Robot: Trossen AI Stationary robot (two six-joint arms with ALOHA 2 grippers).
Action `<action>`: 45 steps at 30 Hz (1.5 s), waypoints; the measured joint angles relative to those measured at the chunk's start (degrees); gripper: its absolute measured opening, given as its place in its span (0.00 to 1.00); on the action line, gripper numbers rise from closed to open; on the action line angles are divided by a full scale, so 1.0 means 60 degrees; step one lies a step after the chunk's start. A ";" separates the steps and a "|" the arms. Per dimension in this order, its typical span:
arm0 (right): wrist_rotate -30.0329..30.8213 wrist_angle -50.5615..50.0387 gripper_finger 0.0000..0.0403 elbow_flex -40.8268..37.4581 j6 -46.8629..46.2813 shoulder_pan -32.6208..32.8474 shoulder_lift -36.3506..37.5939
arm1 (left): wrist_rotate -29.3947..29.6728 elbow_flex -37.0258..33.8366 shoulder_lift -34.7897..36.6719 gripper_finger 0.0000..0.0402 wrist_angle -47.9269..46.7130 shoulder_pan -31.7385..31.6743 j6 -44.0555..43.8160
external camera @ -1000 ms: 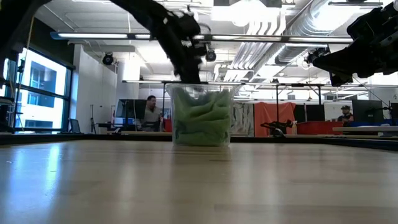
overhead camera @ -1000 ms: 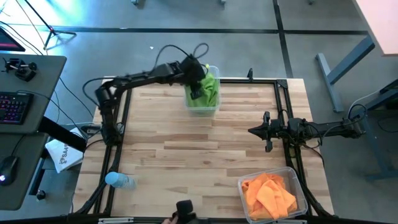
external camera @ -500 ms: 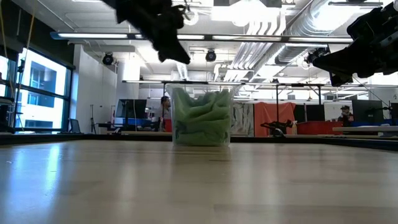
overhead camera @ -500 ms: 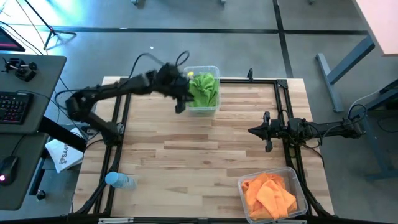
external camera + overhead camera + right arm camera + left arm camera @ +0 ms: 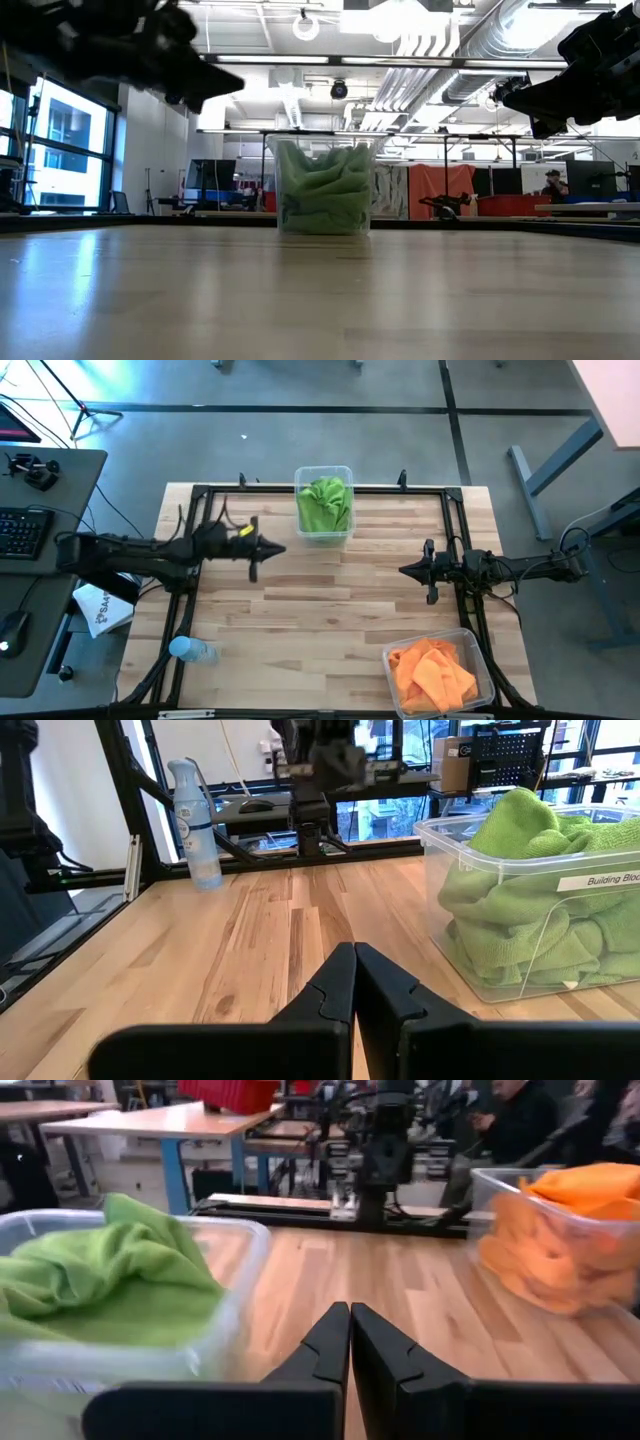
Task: Sort microfiber towel by color & place in baskets
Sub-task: Return to Home Position
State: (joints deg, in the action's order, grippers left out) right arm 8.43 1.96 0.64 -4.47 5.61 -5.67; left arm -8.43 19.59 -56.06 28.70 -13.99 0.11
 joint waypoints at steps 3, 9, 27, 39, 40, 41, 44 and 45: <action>0.0000 0.0000 0.00 0.0000 0.0002 0.0000 0.0003 | 0.0287 -0.0923 0.0520 0.00 0.0672 0.0464 -0.0087; 0.0000 0.0000 0.00 0.0000 0.0000 0.0000 0.0003 | 0.0758 -0.1695 0.1422 0.00 0.0754 0.1196 -0.0180; 0.0000 0.0000 0.00 0.0000 0.0002 0.0000 0.0003 | 0.1554 -0.3157 0.5313 0.00 -0.0488 0.2326 0.0280; 0.0000 0.0000 0.00 0.0000 0.0003 0.0000 0.0003 | 0.1609 -0.3154 0.7773 0.00 -0.2320 0.1107 -0.0043; 0.0000 0.0000 0.00 0.0000 0.0002 0.0000 0.0003 | 0.1733 -0.3154 0.7917 0.00 -0.2581 0.1114 -0.0011; 0.0000 0.0000 0.00 0.0000 0.0004 0.0000 0.0003 | 0.1778 -0.3154 0.8047 0.00 -0.2860 0.1119 -0.0007; 0.0000 0.0000 0.00 0.0000 0.0000 0.0000 0.0003 | 0.2003 -0.3154 0.8449 0.00 -0.3855 0.1196 -0.0088; 0.0000 0.0000 0.00 0.0000 0.0003 0.0000 0.0003 | 0.2036 -0.3154 0.8603 0.00 -0.4163 0.1232 -0.0113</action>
State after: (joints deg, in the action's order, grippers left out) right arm 8.43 1.96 0.64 -4.45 5.61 -5.65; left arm 3.79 0.67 -4.44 3.72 -6.60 -0.57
